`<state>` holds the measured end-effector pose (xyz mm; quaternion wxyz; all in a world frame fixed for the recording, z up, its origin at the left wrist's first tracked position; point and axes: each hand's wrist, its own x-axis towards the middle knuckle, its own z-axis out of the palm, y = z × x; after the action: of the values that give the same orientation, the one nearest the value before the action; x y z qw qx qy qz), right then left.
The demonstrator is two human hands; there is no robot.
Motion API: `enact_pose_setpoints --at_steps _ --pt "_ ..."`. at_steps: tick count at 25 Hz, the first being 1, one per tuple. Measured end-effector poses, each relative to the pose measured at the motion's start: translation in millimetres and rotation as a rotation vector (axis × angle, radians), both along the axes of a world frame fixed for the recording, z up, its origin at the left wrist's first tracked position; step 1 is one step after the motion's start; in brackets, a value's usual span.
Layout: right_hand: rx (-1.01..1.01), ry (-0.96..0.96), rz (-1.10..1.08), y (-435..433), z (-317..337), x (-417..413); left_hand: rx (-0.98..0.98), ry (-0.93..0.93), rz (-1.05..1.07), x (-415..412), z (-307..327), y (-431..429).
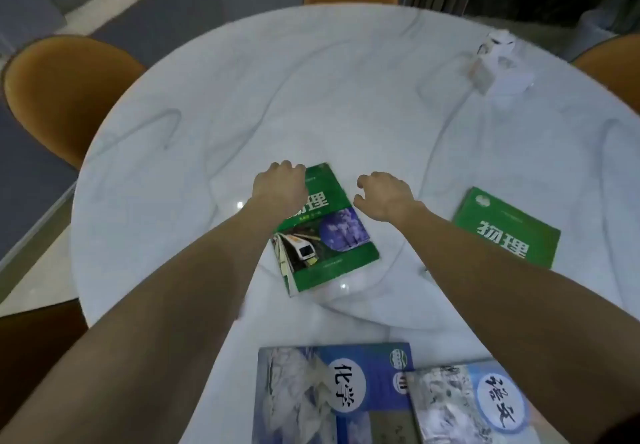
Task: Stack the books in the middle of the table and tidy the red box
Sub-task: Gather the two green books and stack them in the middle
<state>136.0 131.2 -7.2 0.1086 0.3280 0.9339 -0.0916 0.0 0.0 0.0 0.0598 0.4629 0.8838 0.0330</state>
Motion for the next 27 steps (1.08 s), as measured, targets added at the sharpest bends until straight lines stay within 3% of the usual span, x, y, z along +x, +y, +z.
enact_pose_setpoints --at_steps 9,14,18,21,24,27 --pt "-0.172 0.033 -0.148 -20 -61 -9 0.001 -0.205 0.257 10 -73 -32" --pt "-0.277 0.1 -0.303 -15 -72 -12 0.229 -0.387 0.513 19 -88 -32" --pt "-0.36 0.14 -0.446 -13 -77 -15 0.496 -0.68 0.942 9 -89 -22" --pt "-0.391 0.174 -0.507 -14 -80 -16 0.627 -0.893 1.114 -1 -85 -25" --pt "-0.417 0.183 -0.525 -12 -80 -15 0.731 -1.027 1.118 1 -82 -28" --pt "-0.474 0.204 -0.57 -9 -80 -13 0.81 -1.204 0.988 17 -82 -31"
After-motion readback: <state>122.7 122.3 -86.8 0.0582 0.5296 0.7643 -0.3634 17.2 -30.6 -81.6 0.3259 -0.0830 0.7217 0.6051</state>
